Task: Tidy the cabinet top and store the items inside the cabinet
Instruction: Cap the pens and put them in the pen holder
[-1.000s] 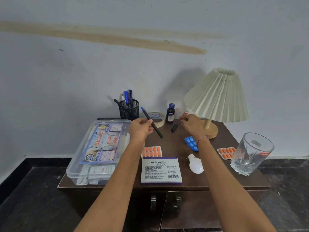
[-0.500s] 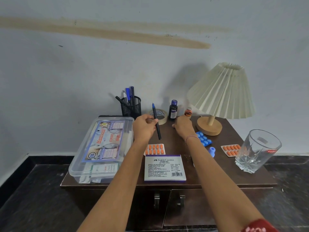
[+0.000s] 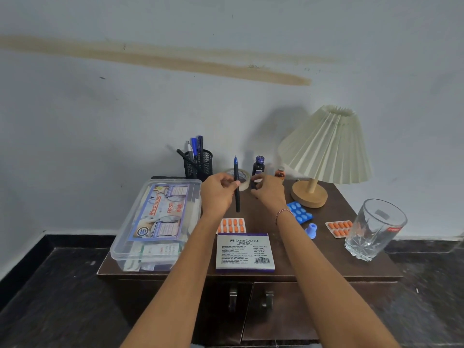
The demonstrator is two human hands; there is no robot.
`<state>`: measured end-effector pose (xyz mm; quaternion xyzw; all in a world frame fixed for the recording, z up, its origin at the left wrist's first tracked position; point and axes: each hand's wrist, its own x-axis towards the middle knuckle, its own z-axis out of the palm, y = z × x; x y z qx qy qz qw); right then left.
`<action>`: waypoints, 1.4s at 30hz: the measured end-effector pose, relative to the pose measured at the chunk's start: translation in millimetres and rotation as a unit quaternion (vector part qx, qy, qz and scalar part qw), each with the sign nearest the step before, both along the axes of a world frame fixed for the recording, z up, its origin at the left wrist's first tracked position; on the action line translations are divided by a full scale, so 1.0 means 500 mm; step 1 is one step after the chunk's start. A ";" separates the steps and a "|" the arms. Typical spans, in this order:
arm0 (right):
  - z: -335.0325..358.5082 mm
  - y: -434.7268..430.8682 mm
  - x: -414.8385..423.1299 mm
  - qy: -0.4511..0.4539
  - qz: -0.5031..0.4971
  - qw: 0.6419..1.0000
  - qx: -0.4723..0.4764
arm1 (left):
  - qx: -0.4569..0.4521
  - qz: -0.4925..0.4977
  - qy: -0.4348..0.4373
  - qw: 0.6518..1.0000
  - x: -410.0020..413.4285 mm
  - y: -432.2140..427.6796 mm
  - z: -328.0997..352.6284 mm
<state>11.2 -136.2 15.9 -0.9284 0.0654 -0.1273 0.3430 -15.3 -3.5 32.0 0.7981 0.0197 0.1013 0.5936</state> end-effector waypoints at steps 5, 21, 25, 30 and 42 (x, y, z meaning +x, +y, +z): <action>0.030 0.019 -0.056 -0.063 0.028 0.984 0.166 | 0.054 0.009 -0.031 0.998 -0.022 0.009 0.007; 0.092 -0.006 -0.101 -0.250 -0.021 0.873 0.418 | 0.162 -0.050 -0.058 0.984 -0.046 0.025 0.010; 0.090 -0.008 -0.098 -0.236 0.003 0.894 0.382 | 0.174 -0.049 -0.060 0.982 -0.044 0.030 0.010; 0.086 0.003 -0.098 -0.222 0.034 0.911 0.346 | 0.172 -0.052 -0.069 0.981 -0.041 0.033 0.012; 0.058 0.014 -0.103 -0.096 0.225 0.959 0.145 | 0.100 -0.034 -0.058 0.993 -0.035 0.049 0.021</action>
